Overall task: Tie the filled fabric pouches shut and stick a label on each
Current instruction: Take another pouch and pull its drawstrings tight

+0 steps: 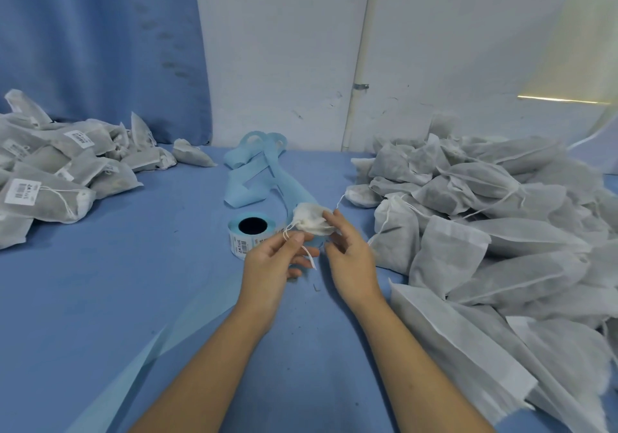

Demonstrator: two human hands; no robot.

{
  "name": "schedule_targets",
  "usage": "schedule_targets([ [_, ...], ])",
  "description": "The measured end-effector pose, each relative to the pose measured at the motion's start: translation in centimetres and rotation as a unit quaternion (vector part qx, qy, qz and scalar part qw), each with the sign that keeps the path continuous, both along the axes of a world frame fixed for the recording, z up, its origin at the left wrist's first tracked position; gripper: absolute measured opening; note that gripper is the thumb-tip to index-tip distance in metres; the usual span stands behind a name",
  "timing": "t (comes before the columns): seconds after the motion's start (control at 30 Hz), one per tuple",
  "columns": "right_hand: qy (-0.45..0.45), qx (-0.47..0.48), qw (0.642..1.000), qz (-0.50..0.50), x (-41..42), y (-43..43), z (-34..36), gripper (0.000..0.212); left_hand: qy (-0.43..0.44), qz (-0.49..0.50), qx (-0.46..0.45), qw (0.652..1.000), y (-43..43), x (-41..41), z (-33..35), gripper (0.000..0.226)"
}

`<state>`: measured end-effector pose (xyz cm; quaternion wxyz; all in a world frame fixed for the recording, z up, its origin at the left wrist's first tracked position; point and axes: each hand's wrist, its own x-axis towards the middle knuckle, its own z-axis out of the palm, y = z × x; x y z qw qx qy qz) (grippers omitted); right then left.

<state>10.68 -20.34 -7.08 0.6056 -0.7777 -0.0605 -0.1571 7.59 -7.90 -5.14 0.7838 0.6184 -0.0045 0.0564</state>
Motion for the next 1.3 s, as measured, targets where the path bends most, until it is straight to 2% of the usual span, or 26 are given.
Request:
schedule_targets([
  [0.07,0.016,-0.042,0.999,-0.001,0.1,0.1,0.0,0.057,0.0,-0.01,0.008,1.0,0.0,0.0,0.0,0.023],
  [0.13,0.006,-0.045,0.997,-0.054,-0.1,0.4,0.1,0.054,0.005,-0.013,0.011,1.0,0.0,0.1,-0.2,0.028],
  [0.17,-0.012,-0.03,0.995,-0.094,-0.4,0.5,0.3,0.046,0.005,-0.014,0.016,1.0,0.0,0.2,-0.3,0.029],
  [0.23,-0.053,0.004,0.986,-0.158,-1.0,0.6,0.7,0.015,0.005,-0.018,0.034,0.999,0.1,0.3,-0.5,0.031],
  [0.27,-0.051,0.013,0.986,-0.161,-1.2,0.6,0.8,0.01,0.004,-0.025,0.039,0.999,0.1,0.3,-0.6,0.032],
  [0.33,-0.002,0.001,0.994,-0.108,-1.5,0.7,0.8,0.03,-0.007,-0.039,0.03,0.999,0.2,0.4,-0.6,0.035],
  [0.43,0.061,-0.023,0.997,0.032,-1.9,1.2,0.9,0.05,-0.018,-0.06,0.003,0.998,0.0,0.3,-0.5,0.036],
  [0.5,0.075,0.036,0.994,0.068,-2.0,1.6,1.3,0.047,-0.014,-0.068,-0.006,0.998,-0.1,0.3,-0.5,0.045],
  [0.57,0.09,0.099,0.989,0.069,-1.8,1.5,1.4,0.041,-0.011,-0.064,0.002,0.998,-0.1,0.3,-0.4,0.044],
  [0.8,0.141,0.245,0.951,0.126,-2.0,1.7,2.0,0.02,-0.086,-0.004,0.166,0.982,-0.3,-0.2,-0.7,0.036],
  [0.93,0.171,0.272,0.936,0.14,-1.8,1.9,2.2,0.019,-0.086,-0.008,0.248,0.965,-0.2,-0.2,-1.0,0.039],
  [1.07,0.197,0.309,0.921,0.131,-1.7,1.5,2.4,0.028,-0.08,0.011,0.308,0.948,-0.1,-0.2,-1.2,0.039],
  [1.17,0.237,0.351,0.899,0.108,-1.4,1.5,2.6,0.02,-0.078,0.001,0.326,0.942,-0.2,-0.2,-0.9,0.038],
  [1.3,0.301,0.423,0.851,0.079,-0.9,1.2,2.9,0.014,-0.071,-0.022,0.35,0.934,-0.4,0.0,-0.8,0.034],
])
